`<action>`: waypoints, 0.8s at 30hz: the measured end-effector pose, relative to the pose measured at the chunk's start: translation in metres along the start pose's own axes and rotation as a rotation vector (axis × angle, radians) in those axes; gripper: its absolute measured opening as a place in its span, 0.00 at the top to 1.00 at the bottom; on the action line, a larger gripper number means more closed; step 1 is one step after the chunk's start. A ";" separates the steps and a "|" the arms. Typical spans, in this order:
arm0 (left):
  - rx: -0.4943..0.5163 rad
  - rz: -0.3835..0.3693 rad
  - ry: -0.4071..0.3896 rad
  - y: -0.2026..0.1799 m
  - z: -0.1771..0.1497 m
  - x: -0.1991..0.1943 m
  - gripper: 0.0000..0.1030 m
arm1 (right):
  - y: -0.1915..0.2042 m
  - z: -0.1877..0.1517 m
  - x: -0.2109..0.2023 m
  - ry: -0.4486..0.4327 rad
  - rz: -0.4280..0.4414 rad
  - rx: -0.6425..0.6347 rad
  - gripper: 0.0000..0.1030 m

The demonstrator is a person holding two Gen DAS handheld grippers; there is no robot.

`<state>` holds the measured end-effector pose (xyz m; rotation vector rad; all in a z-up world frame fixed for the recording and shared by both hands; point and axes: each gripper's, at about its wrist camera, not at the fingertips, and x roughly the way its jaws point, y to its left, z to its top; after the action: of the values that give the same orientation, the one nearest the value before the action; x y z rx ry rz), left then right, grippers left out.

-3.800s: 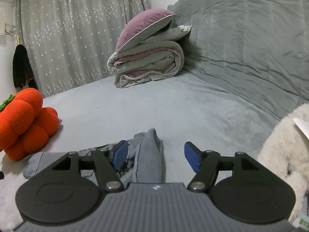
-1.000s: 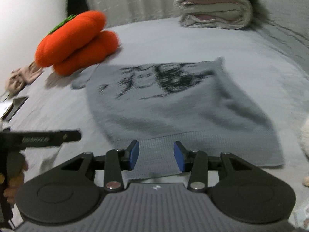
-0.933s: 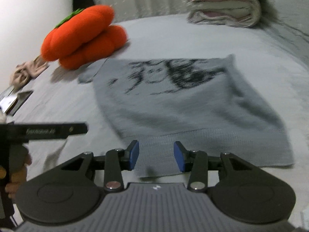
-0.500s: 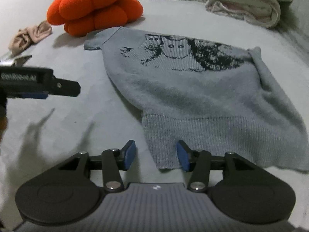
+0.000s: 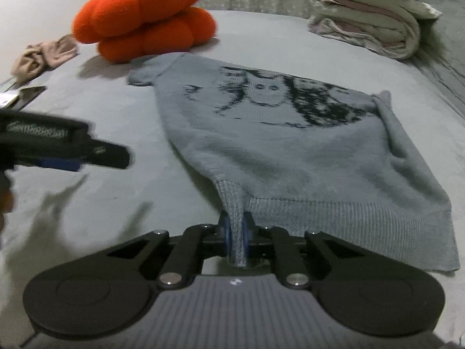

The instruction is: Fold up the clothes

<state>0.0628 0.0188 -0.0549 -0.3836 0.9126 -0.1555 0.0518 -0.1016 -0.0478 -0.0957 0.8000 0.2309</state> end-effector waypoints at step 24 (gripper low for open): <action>-0.028 0.037 -0.064 -0.005 0.001 -0.021 0.96 | 0.058 0.001 -0.064 0.041 0.541 0.028 0.99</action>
<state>0.0509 0.0205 -0.0373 -0.3954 0.8585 -0.0959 -0.0047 -0.0561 -0.0013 0.1468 0.8589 0.7297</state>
